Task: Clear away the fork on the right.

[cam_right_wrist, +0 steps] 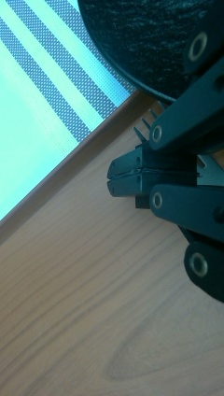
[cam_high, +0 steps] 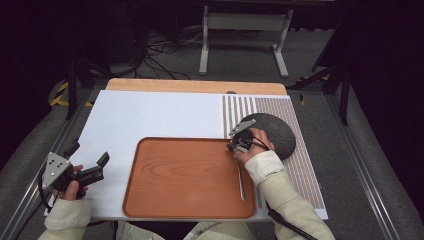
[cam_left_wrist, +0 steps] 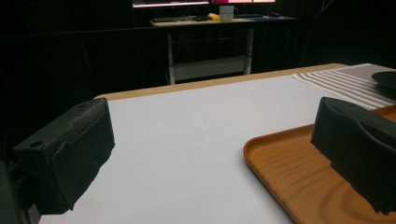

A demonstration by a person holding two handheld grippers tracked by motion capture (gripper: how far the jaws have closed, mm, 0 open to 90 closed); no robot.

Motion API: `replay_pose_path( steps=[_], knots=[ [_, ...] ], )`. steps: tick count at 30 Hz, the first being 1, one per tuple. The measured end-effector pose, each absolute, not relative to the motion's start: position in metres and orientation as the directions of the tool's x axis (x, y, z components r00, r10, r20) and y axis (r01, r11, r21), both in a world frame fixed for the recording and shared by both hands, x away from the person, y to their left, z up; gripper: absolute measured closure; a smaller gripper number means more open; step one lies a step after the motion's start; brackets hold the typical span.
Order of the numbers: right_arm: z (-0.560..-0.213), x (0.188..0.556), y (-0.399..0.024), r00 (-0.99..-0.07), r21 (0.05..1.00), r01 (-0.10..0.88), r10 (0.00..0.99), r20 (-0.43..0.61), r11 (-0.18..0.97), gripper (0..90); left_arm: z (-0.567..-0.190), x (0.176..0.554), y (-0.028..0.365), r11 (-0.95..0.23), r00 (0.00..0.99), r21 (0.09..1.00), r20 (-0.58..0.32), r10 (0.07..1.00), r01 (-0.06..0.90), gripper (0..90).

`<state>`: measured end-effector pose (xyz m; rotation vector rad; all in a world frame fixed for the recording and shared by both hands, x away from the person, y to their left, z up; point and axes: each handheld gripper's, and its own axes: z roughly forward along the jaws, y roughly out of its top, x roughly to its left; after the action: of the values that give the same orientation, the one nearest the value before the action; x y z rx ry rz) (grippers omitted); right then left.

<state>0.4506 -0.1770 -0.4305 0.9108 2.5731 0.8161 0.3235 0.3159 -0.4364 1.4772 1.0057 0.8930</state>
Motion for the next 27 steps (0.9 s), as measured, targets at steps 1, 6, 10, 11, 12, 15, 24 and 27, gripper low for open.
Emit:
replay_pose_path(
  steps=[1,6,10,11,12,15,24,27],
  knots=[
    [-0.431,0.450,-0.177,-0.756,0.600,0.484,0.649,-0.080,0.638,90.0,-0.436,0.323,0.316,-0.057,0.360,0.991,0.009,0.933,0.120,0.0],
    [-0.431,0.451,-0.177,-0.755,0.601,0.484,0.651,-0.082,0.636,90.0,-0.436,0.323,0.316,-0.056,0.359,0.991,0.009,0.933,0.120,0.0],
    [-0.431,0.451,-0.178,-0.752,0.605,0.485,0.654,-0.080,0.631,90.0,-0.436,0.324,0.316,-0.056,0.359,0.991,0.009,0.933,0.120,0.1],
    [-0.431,0.451,-0.178,-0.752,0.605,0.485,0.655,-0.079,0.631,90.0,-0.436,0.324,0.316,-0.056,0.359,0.991,0.010,0.933,0.120,0.0],
    [-0.431,0.451,-0.178,-0.751,0.606,0.486,0.655,-0.079,0.630,90.0,-0.436,0.324,0.316,-0.056,0.359,0.991,0.010,0.933,0.120,0.0],
    [-0.430,0.451,-0.178,-0.751,0.610,0.484,0.656,-0.078,0.627,90.0,-0.436,0.324,0.316,-0.056,0.359,0.991,0.010,0.933,0.119,0.0],
    [-0.412,0.442,-0.172,-0.772,0.671,0.429,0.631,-0.075,0.604,71.9,-0.436,0.323,0.316,-0.056,0.358,0.991,0.009,0.934,0.121,0.0],
    [-0.406,0.439,-0.170,-0.780,0.696,0.412,0.623,-0.066,0.588,56.4,-0.436,0.323,0.316,-0.059,0.360,0.991,0.012,0.933,0.120,0.1]
  ],
)
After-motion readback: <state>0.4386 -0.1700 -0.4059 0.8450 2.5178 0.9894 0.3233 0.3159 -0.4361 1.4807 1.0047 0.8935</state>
